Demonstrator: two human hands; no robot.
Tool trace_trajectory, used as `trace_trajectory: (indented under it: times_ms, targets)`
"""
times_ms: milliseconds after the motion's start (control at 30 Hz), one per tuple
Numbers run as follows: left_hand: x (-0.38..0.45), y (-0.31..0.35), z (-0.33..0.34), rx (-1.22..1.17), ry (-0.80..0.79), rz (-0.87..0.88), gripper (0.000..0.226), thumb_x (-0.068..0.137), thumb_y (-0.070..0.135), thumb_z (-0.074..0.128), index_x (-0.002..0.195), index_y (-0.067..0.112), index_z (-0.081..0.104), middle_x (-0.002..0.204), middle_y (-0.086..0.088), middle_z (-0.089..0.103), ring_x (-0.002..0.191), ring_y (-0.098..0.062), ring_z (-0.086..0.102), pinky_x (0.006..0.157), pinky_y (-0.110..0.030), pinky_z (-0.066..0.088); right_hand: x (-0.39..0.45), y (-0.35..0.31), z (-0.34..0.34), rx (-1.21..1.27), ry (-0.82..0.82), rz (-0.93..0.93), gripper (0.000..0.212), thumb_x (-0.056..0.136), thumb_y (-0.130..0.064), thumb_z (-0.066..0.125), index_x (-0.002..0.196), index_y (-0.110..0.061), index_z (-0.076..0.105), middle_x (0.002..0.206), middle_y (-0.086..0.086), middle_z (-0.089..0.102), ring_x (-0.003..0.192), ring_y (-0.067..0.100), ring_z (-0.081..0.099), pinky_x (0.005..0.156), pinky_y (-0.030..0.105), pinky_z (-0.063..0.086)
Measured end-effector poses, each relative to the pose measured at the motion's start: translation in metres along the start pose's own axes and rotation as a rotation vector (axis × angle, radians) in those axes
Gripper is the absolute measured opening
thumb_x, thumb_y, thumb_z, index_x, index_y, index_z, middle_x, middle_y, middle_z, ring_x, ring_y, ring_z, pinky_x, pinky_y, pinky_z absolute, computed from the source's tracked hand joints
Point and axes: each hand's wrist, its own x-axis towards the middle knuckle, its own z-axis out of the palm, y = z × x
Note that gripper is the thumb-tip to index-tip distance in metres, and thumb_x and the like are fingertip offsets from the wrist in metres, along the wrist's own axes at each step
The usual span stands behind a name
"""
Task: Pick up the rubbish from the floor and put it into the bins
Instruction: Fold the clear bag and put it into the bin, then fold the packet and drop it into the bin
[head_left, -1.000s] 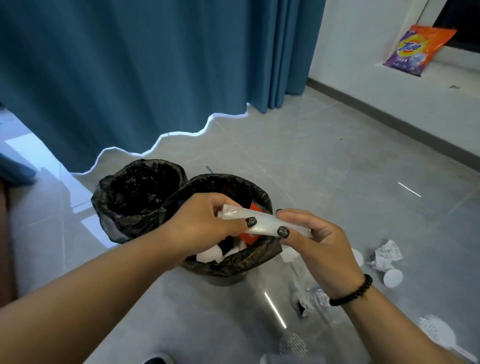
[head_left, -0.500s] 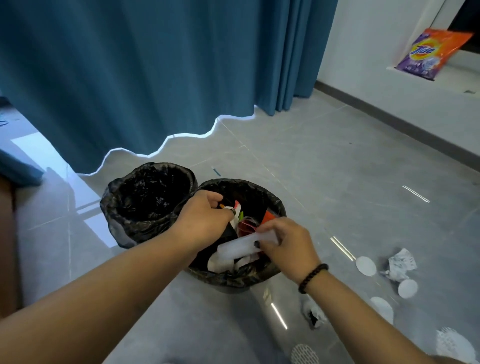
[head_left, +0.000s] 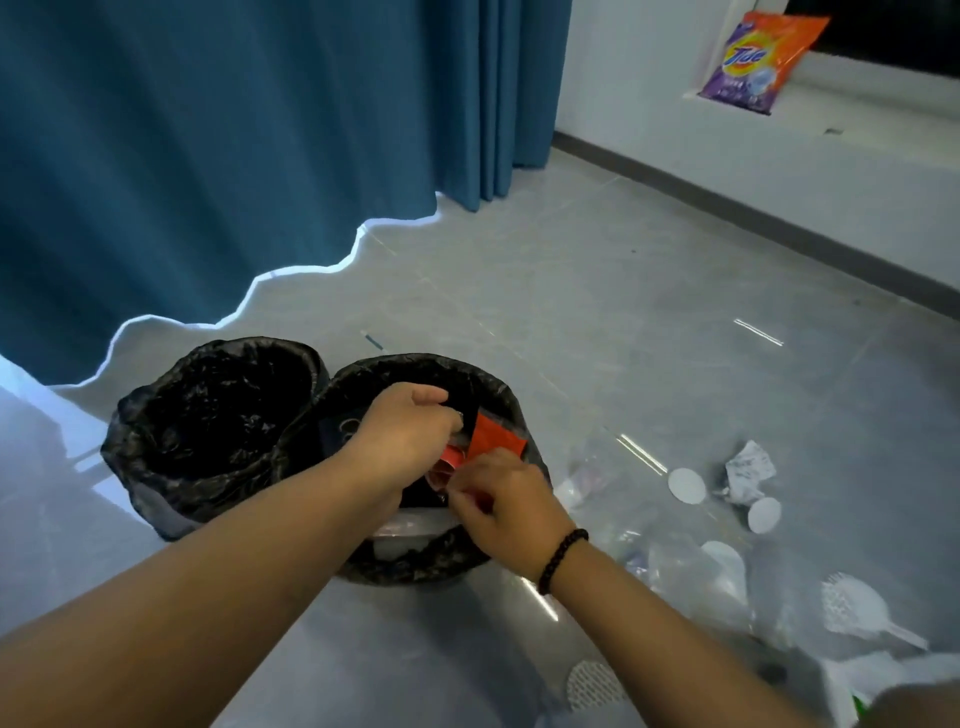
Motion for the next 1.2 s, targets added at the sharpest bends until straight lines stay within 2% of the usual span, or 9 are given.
trace_trajectory:
  times_ms: [133, 233, 333, 433, 533, 633, 800, 933, 1200]
  targets:
    - [0.005, 0.001, 0.023, 0.047, -0.096, 0.027, 0.037, 0.09, 0.009, 0.057, 0.126, 0.015, 0.055, 0.112, 0.001, 0.058, 0.092, -0.01, 0.057, 0.065, -0.02, 0.046, -0.016, 0.023, -0.036, 0.216, 0.715, 0.233, 0.015, 0.08, -0.008, 0.063, 0.066, -0.011, 0.068, 0.072, 0.001, 0.067, 0.068, 0.007, 0.059, 0.064, 0.019, 0.05]
    - [0.002, -0.008, 0.037, 0.151, -0.203, 0.063, 0.033, 0.089, 0.007, 0.057, 0.121, 0.016, 0.056, 0.108, 0.001, 0.059, 0.095, -0.012, 0.059, 0.074, -0.023, 0.051, -0.03, 0.063, -0.046, 0.393, 0.912, 0.656, 0.019, 0.082, -0.009, 0.064, 0.063, -0.013, 0.063, 0.071, 0.007, 0.065, 0.072, 0.022, 0.063, 0.07, 0.033, 0.052]
    - [-0.002, -0.03, 0.031, 0.42, -0.221, 0.159, 0.021, 0.086, 0.012, 0.059, 0.105, 0.023, 0.056, 0.112, 0.002, 0.057, 0.104, -0.018, 0.059, 0.09, -0.03, 0.05, -0.044, 0.115, -0.034, 0.341, 0.608, 0.986, 0.015, 0.084, -0.016, 0.062, 0.07, -0.014, 0.063, 0.08, 0.009, 0.068, 0.086, 0.031, 0.066, 0.079, 0.037, 0.053]
    - [-0.009, -0.05, 0.014, 0.623, -0.242, 0.218, 0.02, 0.088, 0.016, 0.057, 0.105, 0.027, 0.057, 0.117, 0.007, 0.046, 0.099, -0.008, 0.053, 0.069, -0.013, 0.042, -0.045, 0.147, -0.009, 0.307, 0.214, 1.117, 0.017, 0.082, -0.015, 0.064, 0.099, -0.012, 0.066, 0.109, 0.011, 0.066, 0.099, 0.03, 0.062, 0.092, 0.04, 0.05]
    - [-0.021, -0.067, -0.003, 0.656, -0.229, 0.181, 0.025, 0.092, 0.018, 0.055, 0.113, 0.032, 0.052, 0.121, 0.011, 0.041, 0.103, -0.006, 0.052, 0.066, -0.012, 0.047, -0.038, 0.162, 0.013, 0.192, -0.011, 1.031, 0.041, 0.082, -0.019, 0.067, 0.121, -0.014, 0.059, 0.131, 0.012, 0.05, 0.117, 0.03, 0.053, 0.1, 0.032, 0.043]
    - [-0.033, -0.08, -0.015, 0.716, -0.244, 0.266, 0.023, 0.091, 0.022, 0.057, 0.109, 0.036, 0.052, 0.118, 0.015, 0.045, 0.106, -0.003, 0.05, 0.081, -0.01, 0.044, -0.035, 0.173, 0.026, -0.245, -0.374, 0.827, 0.049, 0.085, -0.035, 0.058, 0.133, -0.032, 0.049, 0.154, 0.009, 0.021, 0.141, 0.03, 0.022, 0.114, 0.035, 0.026]
    - [-0.048, -0.091, -0.027, 0.781, -0.241, 0.323, 0.025, 0.09, 0.033, 0.061, 0.108, 0.045, 0.047, 0.113, 0.026, 0.045, 0.11, 0.003, 0.047, 0.097, -0.013, 0.04, -0.037, 0.179, 0.048, -0.556, -0.725, 0.643, 0.058, 0.085, -0.044, 0.057, 0.14, -0.036, 0.038, 0.159, -0.002, -0.005, 0.145, 0.032, -0.006, 0.117, 0.045, 0.009]
    - [-0.054, -0.09, -0.027, 0.763, -0.247, 0.339, 0.028, 0.089, 0.036, 0.061, 0.112, 0.045, 0.047, 0.113, 0.029, 0.044, 0.113, 0.005, 0.046, 0.099, -0.014, 0.039, -0.049, 0.181, 0.051, -0.524, -0.627, 0.655, 0.082, 0.086, -0.033, 0.058, 0.15, -0.01, 0.012, 0.159, 0.002, 0.006, 0.146, 0.028, 0.006, 0.118, 0.039, 0.013]
    - [-0.046, -0.052, 0.004, 0.738, -0.254, 0.405, 0.03, 0.092, 0.026, 0.057, 0.119, 0.038, 0.051, 0.117, 0.025, 0.037, 0.111, 0.003, 0.04, 0.091, -0.013, 0.036, -0.035, 0.136, -0.01, -0.101, 0.04, 0.609, 0.03, 0.09, -0.011, 0.056, 0.119, -0.008, 0.062, 0.126, 0.008, 0.06, 0.114, 0.022, 0.056, 0.097, 0.022, 0.04]
